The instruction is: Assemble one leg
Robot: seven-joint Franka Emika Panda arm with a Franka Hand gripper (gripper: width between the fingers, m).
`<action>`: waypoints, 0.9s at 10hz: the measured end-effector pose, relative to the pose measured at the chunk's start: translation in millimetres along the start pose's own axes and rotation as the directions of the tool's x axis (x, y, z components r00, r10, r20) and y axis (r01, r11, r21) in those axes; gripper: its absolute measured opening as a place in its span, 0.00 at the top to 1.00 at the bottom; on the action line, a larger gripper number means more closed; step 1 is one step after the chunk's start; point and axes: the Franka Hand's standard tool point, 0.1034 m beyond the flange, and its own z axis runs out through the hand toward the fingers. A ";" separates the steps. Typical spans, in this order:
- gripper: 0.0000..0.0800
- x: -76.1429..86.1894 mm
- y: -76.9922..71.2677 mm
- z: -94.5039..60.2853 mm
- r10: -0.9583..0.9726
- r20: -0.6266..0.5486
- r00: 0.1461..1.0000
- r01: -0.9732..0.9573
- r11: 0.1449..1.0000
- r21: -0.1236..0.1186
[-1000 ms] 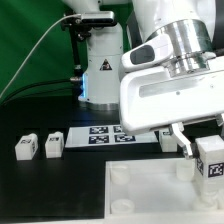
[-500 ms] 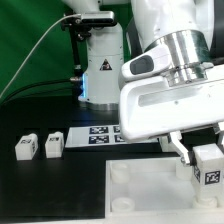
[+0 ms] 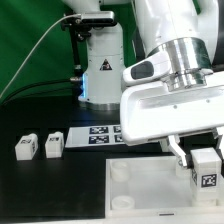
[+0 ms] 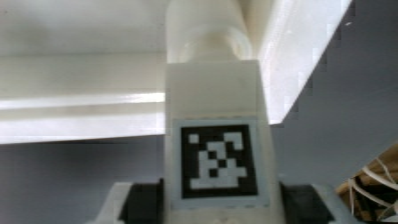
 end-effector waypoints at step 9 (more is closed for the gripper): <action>0.20 -4.7 0.1 2.4 0.010 0.065 0.998 -0.010 1.000 -0.004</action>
Offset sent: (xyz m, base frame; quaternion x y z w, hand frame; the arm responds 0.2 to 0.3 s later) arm 0.0000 0.0000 0.0000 0.0000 0.0000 0.0000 1.0000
